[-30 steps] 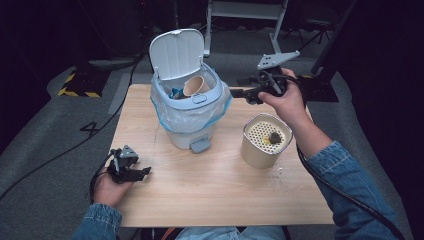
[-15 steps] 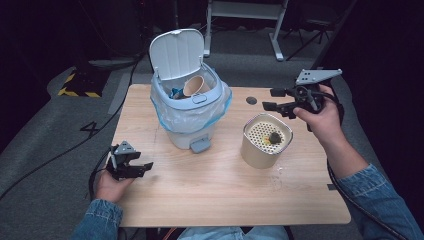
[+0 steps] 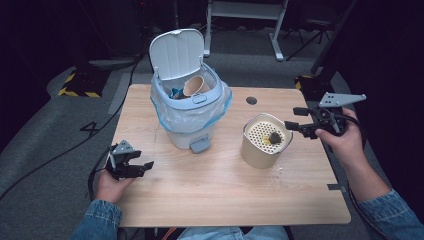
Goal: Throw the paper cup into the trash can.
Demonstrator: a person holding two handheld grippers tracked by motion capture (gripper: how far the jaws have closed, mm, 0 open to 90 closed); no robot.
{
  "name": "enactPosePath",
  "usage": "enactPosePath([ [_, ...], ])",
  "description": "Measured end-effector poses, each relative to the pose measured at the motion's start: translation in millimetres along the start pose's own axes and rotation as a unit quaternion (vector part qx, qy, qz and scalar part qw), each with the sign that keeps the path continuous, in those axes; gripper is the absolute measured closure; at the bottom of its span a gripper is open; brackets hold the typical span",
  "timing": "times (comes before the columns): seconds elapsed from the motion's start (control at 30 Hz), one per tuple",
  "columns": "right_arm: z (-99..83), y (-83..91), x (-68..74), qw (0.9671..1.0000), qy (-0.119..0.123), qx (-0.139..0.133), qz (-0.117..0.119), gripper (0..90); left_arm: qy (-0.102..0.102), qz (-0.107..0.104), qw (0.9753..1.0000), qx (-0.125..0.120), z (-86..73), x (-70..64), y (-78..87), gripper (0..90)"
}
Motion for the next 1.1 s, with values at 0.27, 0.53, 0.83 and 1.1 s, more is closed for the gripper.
enactPosePath([
  [0.27, -45.8, 16.6, -13.8, 0.9995, -0.025, 0.010, -0.016, 30.8, 0.004, 0.004, 0.9999, -0.011, 0.3, -4.3, 6.1, 29.8],
  [0.53, -107.1, 15.4, -19.9, 0.9978, -0.049, 0.036, -0.025, 26.1, -0.001, -0.002, 0.9998, -0.020, 4.0, -7.3, 8.6, 29.7],
  [0.83, -171.2, -4.6, -17.5, 0.9941, -0.058, 0.080, -0.044, 20.9, -0.007, 0.007, 0.9997, -0.021, 6.8, -7.8, 9.9, 29.4],
  [1.1, -214.8, -28.9, -7.1, 0.9907, -0.066, 0.110, -0.046, 20.5, -0.009, -0.007, 0.9994, -0.034, 14.1, -12.5, 13.2, 29.4],
])
Point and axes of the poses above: each handheld gripper's, and its own axes: y roughly backward along the jaws, z roughly out of its top, x roughly to its left, the point moved 7 cm from there along -y, roughly forward along the jaws, and after that the axes turned 14 degrees about -z, right-handed, at the moved point
